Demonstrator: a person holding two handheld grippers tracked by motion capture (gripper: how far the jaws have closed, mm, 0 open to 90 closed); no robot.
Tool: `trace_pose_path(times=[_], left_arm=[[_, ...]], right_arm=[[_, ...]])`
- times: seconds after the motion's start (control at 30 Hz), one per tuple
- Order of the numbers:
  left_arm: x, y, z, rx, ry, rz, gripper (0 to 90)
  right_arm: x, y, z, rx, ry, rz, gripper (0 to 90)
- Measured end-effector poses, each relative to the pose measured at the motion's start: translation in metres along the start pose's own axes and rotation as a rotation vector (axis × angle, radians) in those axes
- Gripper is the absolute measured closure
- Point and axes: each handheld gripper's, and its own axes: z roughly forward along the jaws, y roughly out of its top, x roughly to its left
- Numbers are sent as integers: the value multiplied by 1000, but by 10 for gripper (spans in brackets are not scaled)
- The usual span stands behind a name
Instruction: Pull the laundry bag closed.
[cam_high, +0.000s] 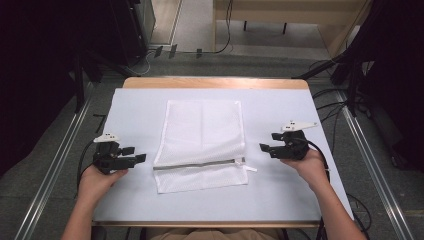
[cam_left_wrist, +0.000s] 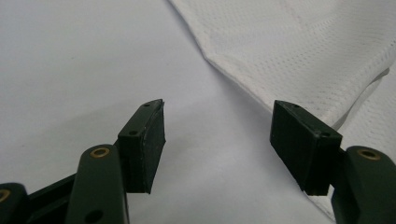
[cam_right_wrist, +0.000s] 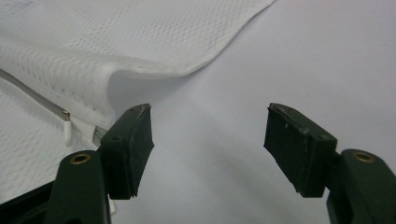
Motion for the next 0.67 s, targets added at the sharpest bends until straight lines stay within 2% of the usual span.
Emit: trace_pose_path(times=[0.23,0.6,0.67], left_arm=[[0,-1,2,4,21,8,346],[1,-2,7,22,30,13,313],[1,-2,8,26,46,13,303]], right_arm=[[0,-2,5,16,-12,-21,314],[0,-3,7,26,-15,-19,301],[0,-4,8,26,-22,-25,287]])
